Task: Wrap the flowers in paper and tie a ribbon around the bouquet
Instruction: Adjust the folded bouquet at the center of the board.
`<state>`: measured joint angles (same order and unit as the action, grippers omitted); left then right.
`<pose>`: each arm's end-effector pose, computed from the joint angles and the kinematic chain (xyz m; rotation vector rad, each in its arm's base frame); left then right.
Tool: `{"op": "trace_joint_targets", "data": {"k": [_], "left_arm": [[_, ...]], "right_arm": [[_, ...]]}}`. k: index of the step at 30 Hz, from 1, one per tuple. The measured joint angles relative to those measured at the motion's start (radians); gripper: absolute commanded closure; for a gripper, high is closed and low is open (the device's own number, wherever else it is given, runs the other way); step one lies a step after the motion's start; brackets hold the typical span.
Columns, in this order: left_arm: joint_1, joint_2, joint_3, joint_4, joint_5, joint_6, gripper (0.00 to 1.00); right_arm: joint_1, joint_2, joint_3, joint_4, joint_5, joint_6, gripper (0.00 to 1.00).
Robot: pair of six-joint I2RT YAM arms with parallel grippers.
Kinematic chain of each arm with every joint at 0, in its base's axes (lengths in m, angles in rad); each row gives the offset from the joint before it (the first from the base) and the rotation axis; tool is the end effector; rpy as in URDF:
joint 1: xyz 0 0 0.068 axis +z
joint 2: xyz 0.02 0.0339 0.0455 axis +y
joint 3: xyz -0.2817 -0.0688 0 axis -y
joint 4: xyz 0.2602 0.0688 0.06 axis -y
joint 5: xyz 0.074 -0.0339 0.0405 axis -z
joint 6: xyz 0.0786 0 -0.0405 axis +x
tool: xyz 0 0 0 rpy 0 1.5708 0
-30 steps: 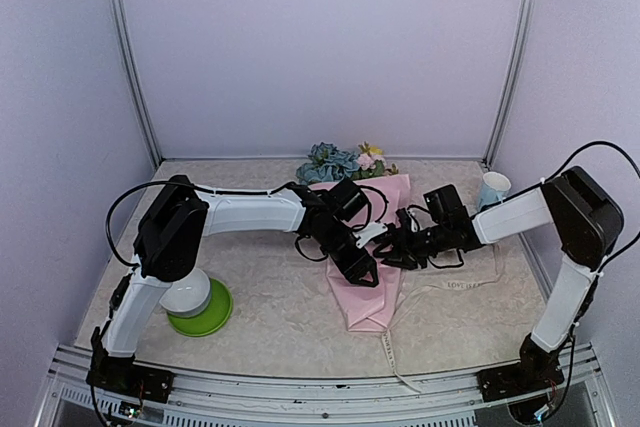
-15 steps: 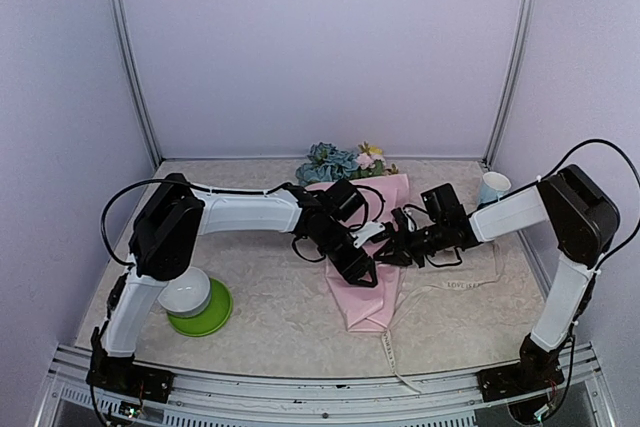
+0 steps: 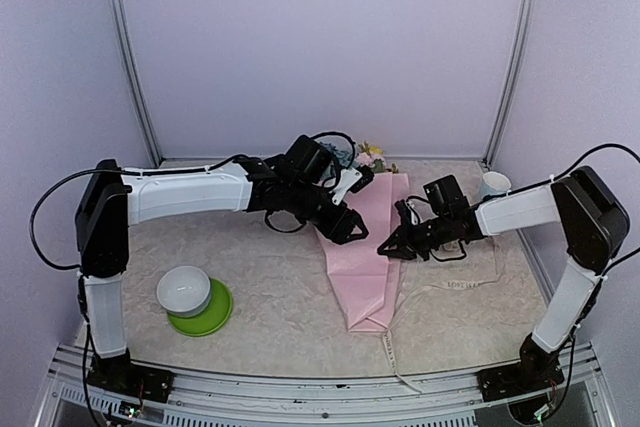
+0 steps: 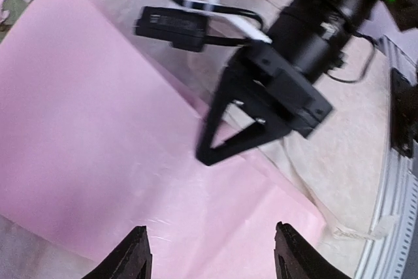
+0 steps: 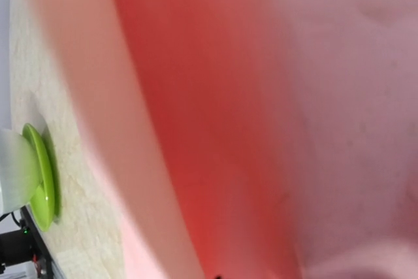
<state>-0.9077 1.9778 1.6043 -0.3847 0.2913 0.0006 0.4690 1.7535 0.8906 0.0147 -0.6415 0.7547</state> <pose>0.2925 -0.4111 0.2305 1.1994 2.1085 -0.7756 0.3146 0.2122 0.1291 0.0474 2.6364 1.2794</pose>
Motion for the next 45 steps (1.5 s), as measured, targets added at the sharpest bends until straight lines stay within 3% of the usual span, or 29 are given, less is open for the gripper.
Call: {"op": "trace_joint_targets", "data": {"k": [7,15,21,27,33,38,45], "left_arm": [[0.016,0.087,0.057,-0.027,-0.136,0.006,0.31],[0.011,0.239,0.262,-0.105,-0.189,0.045,0.29],[0.031,0.287,0.328,-0.143,-0.181,0.063,0.28],[0.153,0.353,0.482,-0.102,-0.106,-0.021,0.30],[0.293,0.540,0.715,0.005,-0.025,-0.132,0.32],[0.286,0.620,0.722,0.066,0.047,-0.158,0.43],[0.170,0.586,0.629,0.125,0.027,-0.078,0.43]], "right_arm": [[-0.001,-0.064,0.016,-0.078,0.086,-0.015,1.00],[-0.052,0.006,-0.073,-0.047,0.161,-0.008,1.00],[-0.063,0.016,-0.098,0.006,0.148,-0.002,1.00],[-0.063,0.016,-0.100,0.005,0.146,-0.013,1.00],[-0.064,0.016,-0.110,0.013,0.134,-0.029,1.00],[-0.064,0.021,-0.109,0.014,0.119,-0.046,1.00],[-0.051,0.013,-0.132,0.027,0.082,-0.047,1.00]]}}
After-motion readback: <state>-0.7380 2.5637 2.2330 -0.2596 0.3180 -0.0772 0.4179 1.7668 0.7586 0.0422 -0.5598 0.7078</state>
